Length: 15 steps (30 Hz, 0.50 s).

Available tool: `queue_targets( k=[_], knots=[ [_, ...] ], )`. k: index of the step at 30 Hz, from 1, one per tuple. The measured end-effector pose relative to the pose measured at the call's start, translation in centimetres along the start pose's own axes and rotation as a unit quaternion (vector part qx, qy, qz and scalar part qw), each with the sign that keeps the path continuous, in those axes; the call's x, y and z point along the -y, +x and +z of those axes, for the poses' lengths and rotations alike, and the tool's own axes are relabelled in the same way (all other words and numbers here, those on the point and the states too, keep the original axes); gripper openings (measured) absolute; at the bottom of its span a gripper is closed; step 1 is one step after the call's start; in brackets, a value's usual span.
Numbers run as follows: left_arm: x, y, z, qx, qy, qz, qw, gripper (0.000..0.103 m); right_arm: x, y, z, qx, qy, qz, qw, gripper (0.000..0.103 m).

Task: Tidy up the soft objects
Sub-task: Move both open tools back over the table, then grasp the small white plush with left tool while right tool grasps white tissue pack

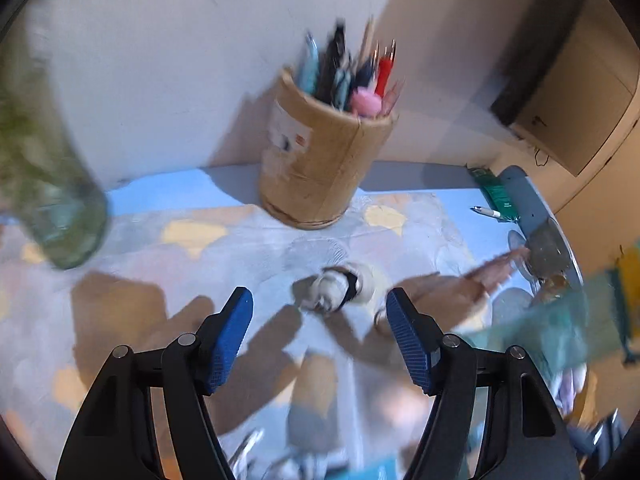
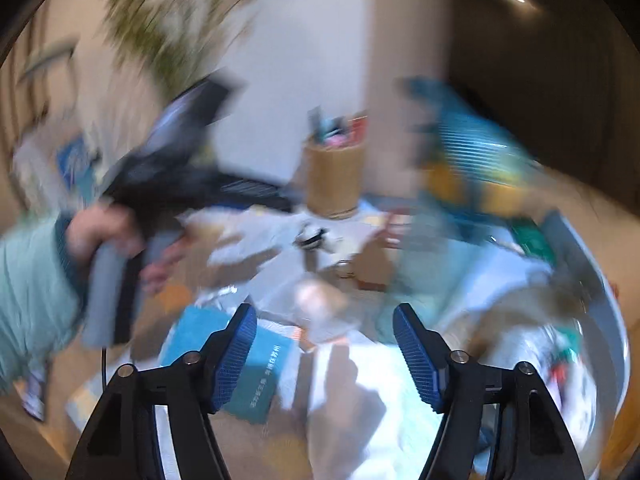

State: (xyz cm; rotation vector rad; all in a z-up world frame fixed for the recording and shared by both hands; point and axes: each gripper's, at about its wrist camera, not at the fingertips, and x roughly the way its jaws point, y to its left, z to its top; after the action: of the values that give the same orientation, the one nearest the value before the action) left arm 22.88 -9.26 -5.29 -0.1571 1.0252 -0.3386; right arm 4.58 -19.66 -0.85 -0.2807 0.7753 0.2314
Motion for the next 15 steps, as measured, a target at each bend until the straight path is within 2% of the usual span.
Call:
queue_targets(
  k=[3, 6, 7, 8, 9, 11, 15],
  knots=[
    [0.8, 3.2, 0.6, -0.029, 0.014, -0.014, 0.9994, 0.068, -1.9, 3.7, 0.7, -0.037, -0.064, 0.003, 0.997, 0.071],
    [1.3, 5.2, 0.4, -0.047, 0.035, -0.008, 0.9983, 0.064, -2.6, 6.8, 1.3, -0.069, -0.099, 0.004, 0.993, 0.071],
    [1.2, 5.5, 0.3, -0.043, 0.037, 0.009, 0.9983, 0.059, -2.7, 7.8, 1.5, -0.079, -0.108, 0.005, 0.991, 0.072],
    [1.1, 5.6, 0.1, -0.034, 0.038, 0.011, 0.9987, 0.054, -2.9, 9.1, 1.7, -0.093, -0.122, 0.002, 0.988, 0.072],
    [1.0, 5.4, 0.1, -0.026, 0.034, 0.004, 0.9991, 0.044, -3.0, 10.0, 1.8, -0.103, -0.132, -0.001, 0.986, 0.072],
    [0.2, 5.1, 0.1, -0.017, 0.009, -0.007, 0.9998, 0.04, -3.2, 11.9, 1.7, -0.129, -0.158, -0.015, 0.979, 0.072],
    [-2.4, 3.9, 0.2, 0.027, -0.047, 0.033, 0.998, 0.035, -3.0, 13.9, 1.3, -0.155, -0.162, -0.032, 0.974, 0.068]
  ],
)
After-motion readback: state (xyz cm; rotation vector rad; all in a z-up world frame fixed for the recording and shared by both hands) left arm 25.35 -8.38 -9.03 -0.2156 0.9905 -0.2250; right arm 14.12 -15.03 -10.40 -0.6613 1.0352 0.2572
